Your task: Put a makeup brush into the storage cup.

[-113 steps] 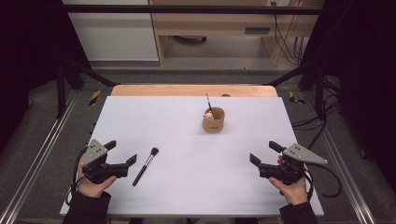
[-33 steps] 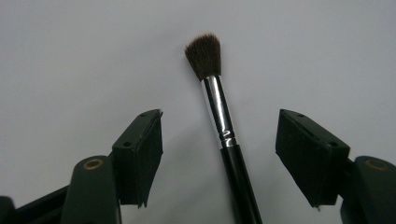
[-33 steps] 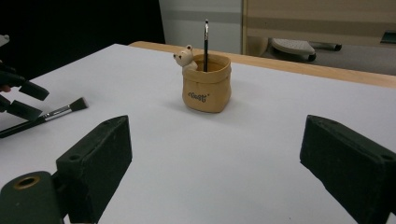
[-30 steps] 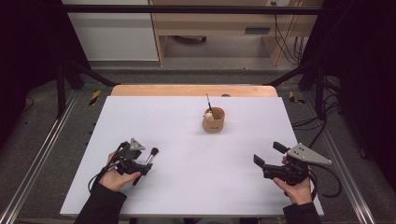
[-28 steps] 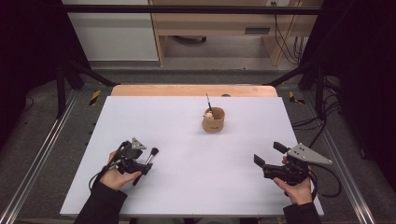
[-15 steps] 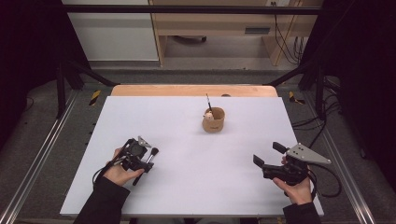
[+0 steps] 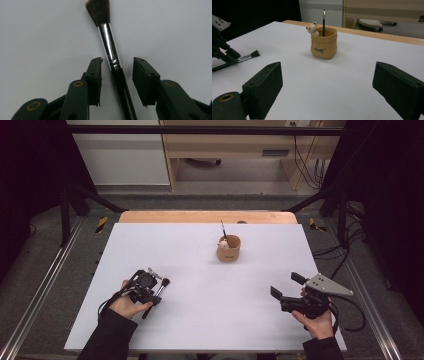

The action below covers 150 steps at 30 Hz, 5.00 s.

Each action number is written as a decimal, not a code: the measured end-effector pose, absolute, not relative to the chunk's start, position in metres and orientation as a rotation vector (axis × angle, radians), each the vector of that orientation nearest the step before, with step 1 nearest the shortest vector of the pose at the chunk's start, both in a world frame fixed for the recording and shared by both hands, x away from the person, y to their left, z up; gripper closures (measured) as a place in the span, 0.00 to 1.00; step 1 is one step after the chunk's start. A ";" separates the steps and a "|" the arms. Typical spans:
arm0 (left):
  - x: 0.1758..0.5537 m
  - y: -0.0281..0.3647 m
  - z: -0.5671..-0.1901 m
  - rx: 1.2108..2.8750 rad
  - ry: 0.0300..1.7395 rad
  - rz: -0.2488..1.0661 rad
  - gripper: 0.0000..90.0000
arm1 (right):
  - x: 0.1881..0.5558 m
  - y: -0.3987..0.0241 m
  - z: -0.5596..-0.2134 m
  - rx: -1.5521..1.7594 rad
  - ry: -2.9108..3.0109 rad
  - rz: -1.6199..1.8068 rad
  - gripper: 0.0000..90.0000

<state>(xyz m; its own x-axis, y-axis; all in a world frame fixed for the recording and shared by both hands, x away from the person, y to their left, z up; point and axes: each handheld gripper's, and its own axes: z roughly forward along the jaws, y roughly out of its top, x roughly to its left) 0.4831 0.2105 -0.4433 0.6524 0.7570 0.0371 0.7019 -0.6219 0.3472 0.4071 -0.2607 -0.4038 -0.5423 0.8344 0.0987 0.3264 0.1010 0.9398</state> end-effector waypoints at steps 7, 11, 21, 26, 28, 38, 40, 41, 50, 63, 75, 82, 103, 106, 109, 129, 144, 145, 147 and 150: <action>0.483 0.211 -0.446 2.564 1.192 0.217 0.73 | 0.407 -0.261 -0.404 1.131 1.922 1.444 0.11; 0.483 0.212 -0.446 2.552 1.212 0.196 0.76 | 0.407 -0.260 -0.404 1.132 1.922 1.444 0.11; 0.484 0.212 -0.446 2.567 1.216 0.187 0.80 | 0.407 -0.259 -0.404 1.133 1.924 1.443 0.11; 0.484 0.211 -0.446 2.581 1.209 0.187 0.83 | 0.407 -0.259 -0.403 1.133 1.924 1.444 0.11; 0.484 0.210 -0.446 2.592 1.204 0.177 0.85 | 0.407 -0.259 -0.403 1.132 1.924 1.443 0.11; 0.484 0.208 -0.445 2.624 1.177 0.173 0.87 | 0.407 -0.259 -0.403 1.131 1.926 1.444 0.11; 0.484 0.208 -0.445 2.630 1.167 0.177 0.87 | 0.407 -0.259 -0.403 1.133 1.926 1.445 0.11; 0.484 0.207 -0.445 2.630 1.163 0.178 0.87 | 0.407 -0.259 -0.403 1.134 1.926 1.446 0.11; 0.482 0.207 -0.444 2.656 1.099 0.193 0.87 | 0.407 -0.259 -0.403 1.133 1.927 1.446 0.11; 0.465 0.207 -0.413 2.533 1.025 0.329 0.87 | 0.407 -0.259 -0.402 1.133 1.924 1.450 0.11; 0.450 0.208 -0.396 2.392 0.990 0.411 0.87 | 0.407 -0.256 -0.403 1.136 1.923 1.452 0.11; 0.443 0.207 -0.387 2.317 0.989 0.455 0.87 | 0.406 -0.254 -0.401 1.134 1.923 1.456 0.10; 0.430 0.201 -0.380 2.157 0.968 0.521 0.87 | 0.406 -0.244 -0.398 1.159 1.882 1.490 0.09; 0.429 0.200 -0.380 2.140 0.965 0.534 0.87 | 0.406 -0.241 -0.398 1.163 1.881 1.495 0.08; 0.427 0.198 -0.378 2.113 0.965 0.542 0.87 | 0.406 -0.240 -0.397 1.170 1.879 1.500 0.08; 0.426 0.188 -0.373 1.966 0.972 0.582 0.87 | 0.412 -0.219 -0.380 1.165 1.848 1.574 0.08; 0.431 0.169 -0.371 1.903 0.965 0.565 0.87 | 0.422 -0.184 -0.364 1.153 1.861 1.652 0.09; 0.431 0.167 -0.371 1.897 0.967 0.561 0.87 | 0.423 -0.182 -0.364 1.151 1.864 1.655 0.09; 0.431 0.165 -0.372 1.890 0.966 0.559 0.87 | 0.424 -0.177 -0.363 1.158 1.867 1.668 0.09; 0.432 0.161 -0.372 1.894 0.963 0.559 0.87 | 0.425 -0.171 -0.362 1.161 1.867 1.686 0.10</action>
<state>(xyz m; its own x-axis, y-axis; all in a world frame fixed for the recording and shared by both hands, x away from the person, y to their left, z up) 0.4315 0.1613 -0.3723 0.5927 0.8054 -0.0071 0.3932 -0.2816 0.8753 0.4254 -0.1711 -0.3620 -0.5930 0.7659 0.2485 0.3249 -0.0548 0.9442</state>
